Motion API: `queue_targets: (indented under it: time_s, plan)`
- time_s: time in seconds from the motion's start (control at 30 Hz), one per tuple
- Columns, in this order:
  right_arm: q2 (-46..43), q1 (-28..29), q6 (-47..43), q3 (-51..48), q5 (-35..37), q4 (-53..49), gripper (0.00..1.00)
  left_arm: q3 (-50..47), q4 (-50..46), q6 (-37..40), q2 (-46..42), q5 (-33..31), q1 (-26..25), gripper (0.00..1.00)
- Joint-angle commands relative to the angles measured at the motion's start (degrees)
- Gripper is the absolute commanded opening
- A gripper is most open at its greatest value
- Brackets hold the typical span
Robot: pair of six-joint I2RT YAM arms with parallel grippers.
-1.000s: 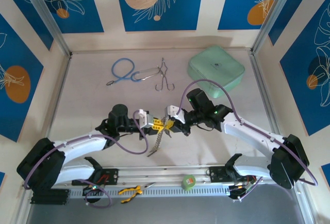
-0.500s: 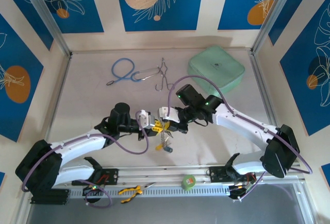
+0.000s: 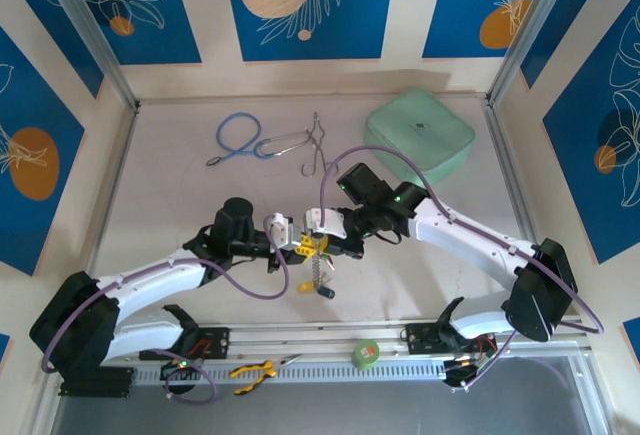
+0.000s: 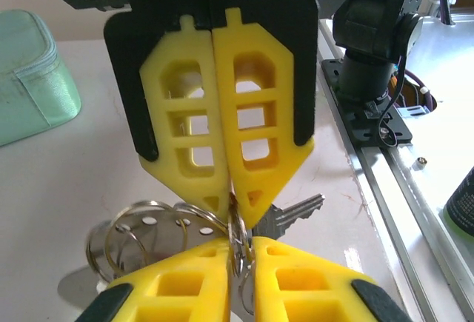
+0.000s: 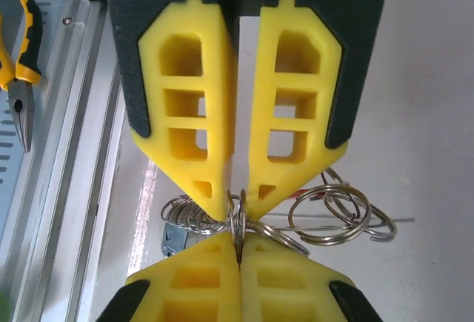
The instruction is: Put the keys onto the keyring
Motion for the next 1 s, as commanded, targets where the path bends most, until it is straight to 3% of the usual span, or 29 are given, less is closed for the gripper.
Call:
queue_targets:
  time_s: [0.0, 0.37, 0.53, 0.63, 0.73, 0.97]
  plan:
    - [0.85, 0.92, -1.44, 2.56, 0.31, -1.31, 0.00, 2.08, -0.93, 1.40, -0.41, 2.05, -0.35, 0.13]
    - [2.03, 2.76, -2.20, 4.08, 1.05, -2.05, 0.00, 2.64, -1.24, 1.19, 0.01, 1.87, -0.42, 0.15]
    - [-0.38, 1.36, 0.17, 1.87, -0.74, 1.46, 0.00, 2.18, -1.29, 1.96, -0.48, 1.11, -0.34, 0.00]
    - [-4.17, -1.50, 4.20, -2.73, -3.98, 7.00, 0.20, 0.50, 1.83, 0.89, -1.10, 0.58, -0.37, 0.00]
    - [-7.73, -4.49, 8.68, -7.72, -8.40, 11.96, 0.32, -1.39, 6.58, -0.89, -0.96, 0.47, -0.34, 0.00]
    - [-12.72, -6.62, 14.05, -14.52, -11.41, 17.25, 0.35, -3.23, 12.59, -2.82, 0.46, 0.64, -0.42, 0.00]
